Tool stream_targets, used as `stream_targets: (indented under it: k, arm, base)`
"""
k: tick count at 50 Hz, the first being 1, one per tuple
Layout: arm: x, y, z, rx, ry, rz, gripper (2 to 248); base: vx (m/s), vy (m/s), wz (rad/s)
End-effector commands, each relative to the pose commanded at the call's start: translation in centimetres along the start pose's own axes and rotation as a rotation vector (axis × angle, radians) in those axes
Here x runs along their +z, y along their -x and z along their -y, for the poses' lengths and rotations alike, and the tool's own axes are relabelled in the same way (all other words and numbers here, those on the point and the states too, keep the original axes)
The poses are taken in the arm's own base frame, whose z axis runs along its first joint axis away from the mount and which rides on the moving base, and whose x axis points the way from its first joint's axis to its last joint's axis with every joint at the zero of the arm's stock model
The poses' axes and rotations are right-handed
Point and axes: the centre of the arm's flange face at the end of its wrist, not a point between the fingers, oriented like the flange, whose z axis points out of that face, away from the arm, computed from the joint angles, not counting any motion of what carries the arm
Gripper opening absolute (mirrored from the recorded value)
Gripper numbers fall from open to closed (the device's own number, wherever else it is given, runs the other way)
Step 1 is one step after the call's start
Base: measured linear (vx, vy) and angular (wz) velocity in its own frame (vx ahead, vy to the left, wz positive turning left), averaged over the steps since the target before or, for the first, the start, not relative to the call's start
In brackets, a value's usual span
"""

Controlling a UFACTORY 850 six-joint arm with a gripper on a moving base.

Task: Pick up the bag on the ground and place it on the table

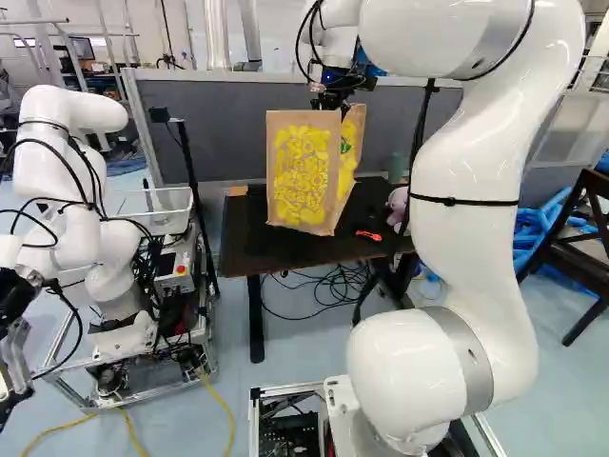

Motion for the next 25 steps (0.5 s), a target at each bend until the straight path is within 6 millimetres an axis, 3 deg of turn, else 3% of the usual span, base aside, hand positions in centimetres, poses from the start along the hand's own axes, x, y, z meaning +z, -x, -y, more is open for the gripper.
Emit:
stream_targets:
  k: [25]
  arm:
    - [4.0,-2.2,1.6,0.005,0.027,0.028,21]
  base:
    - [0.0,0.0,0.0]
